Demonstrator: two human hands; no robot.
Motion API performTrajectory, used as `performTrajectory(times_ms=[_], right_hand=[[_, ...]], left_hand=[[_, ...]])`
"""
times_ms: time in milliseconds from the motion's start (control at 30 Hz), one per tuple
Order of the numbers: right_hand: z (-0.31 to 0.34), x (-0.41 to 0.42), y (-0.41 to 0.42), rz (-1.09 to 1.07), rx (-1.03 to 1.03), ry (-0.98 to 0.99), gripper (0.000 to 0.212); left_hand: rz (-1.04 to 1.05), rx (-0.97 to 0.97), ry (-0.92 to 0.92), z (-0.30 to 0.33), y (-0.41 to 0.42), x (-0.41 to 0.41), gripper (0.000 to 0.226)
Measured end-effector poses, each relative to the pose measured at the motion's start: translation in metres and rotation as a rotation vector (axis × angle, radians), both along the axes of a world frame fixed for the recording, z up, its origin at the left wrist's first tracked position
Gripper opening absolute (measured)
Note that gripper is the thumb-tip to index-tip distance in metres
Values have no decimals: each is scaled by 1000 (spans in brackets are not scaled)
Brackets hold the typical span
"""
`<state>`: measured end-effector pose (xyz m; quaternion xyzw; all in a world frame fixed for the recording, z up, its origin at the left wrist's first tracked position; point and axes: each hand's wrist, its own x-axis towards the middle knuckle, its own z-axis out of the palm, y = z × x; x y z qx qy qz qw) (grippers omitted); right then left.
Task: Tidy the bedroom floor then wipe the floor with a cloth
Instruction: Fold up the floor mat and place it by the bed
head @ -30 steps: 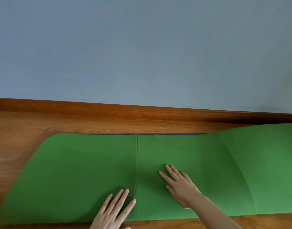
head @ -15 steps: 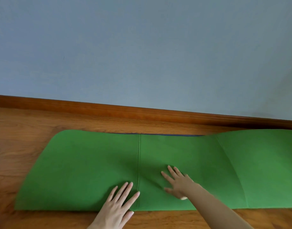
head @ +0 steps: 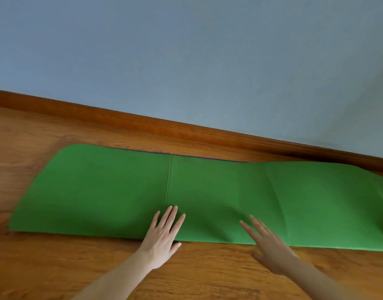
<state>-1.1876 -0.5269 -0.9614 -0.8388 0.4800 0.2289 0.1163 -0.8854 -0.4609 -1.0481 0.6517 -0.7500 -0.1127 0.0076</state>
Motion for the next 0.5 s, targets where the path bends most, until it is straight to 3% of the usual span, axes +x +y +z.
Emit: performTrajectory(times_ms=[133,233,367,500], right_hand=[[-44,12,6,77,-117,-39,103],[-53,18,8,38,-178,-11,102],[-49,27,-3,28,-107,66,101],[-42,33,-11,41,-51,72,104]], left_hand=[[-19,37,-117,0,2,-4,102],[-34,99,-158,7,0,-9,112],[-47,162,-179,18,-2,-14,97],[-34,182,-167,23,-9,-11,96]])
